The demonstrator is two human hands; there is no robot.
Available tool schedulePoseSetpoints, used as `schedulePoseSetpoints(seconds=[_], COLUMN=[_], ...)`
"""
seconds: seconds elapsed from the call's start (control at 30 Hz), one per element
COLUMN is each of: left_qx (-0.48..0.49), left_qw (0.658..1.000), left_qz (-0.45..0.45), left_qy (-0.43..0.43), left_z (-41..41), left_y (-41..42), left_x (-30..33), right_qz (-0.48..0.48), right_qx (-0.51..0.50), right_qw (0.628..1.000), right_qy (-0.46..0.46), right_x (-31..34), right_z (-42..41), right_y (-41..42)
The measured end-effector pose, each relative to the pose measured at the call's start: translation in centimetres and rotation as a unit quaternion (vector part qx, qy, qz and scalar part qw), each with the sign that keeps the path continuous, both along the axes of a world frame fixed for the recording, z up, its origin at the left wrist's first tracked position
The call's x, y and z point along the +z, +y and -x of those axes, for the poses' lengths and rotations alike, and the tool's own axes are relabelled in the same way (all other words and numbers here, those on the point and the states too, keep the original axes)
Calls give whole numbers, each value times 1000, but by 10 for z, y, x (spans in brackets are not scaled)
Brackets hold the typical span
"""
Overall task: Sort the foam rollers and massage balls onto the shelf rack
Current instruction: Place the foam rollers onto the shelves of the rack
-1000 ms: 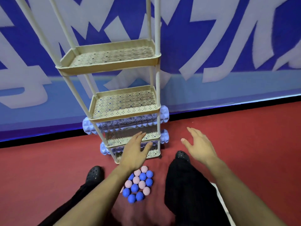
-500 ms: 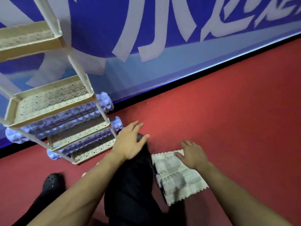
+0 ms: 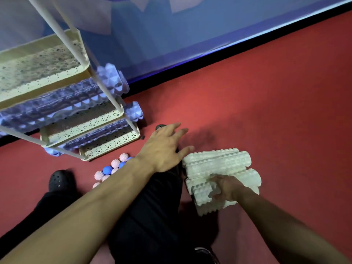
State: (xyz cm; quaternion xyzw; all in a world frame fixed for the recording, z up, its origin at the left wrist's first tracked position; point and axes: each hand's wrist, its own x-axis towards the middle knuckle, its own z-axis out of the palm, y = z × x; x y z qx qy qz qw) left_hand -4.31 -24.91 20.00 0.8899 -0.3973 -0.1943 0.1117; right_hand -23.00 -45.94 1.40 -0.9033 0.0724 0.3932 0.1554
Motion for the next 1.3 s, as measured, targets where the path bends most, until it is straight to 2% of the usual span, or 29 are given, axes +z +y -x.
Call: schedulePoseSetpoints(seconds=[0.13,0.47,0.7,0.8,0.9,1.0,1.13,1.3], left_qx=[-1,5,5,13,34,76,111,142], left_qw=[1000,999,999,999,999,995,987,978], left_qz=[-7,7,9,8,24,70,119,153], left_qy=[25,36,36,36,26,16,8,-2], left_z=[-6,-5,-5,-6,-5,-4,-3,-11], left_y=[-7,-9,-10,-9,-7,-1,11,46], left_x=[-2,-7,-5,-4,2,15,39,82], right_qz=[15,94,70,45,2,-57,-124,-265], right_qx=[11,59,53,2,-91,-200,-265,-359], right_qw=[1000,993,994,996,990,963,914,790], right_qy=[23,-40,-60,-75,-111,-170,-280,-419], right_x=[-26,-59,-44,-23,15,65,136,222], right_z=[3,10,10,9,-1,-16,-48,-92], right_y=[1,11,3,-2,-7,-8,4,46])
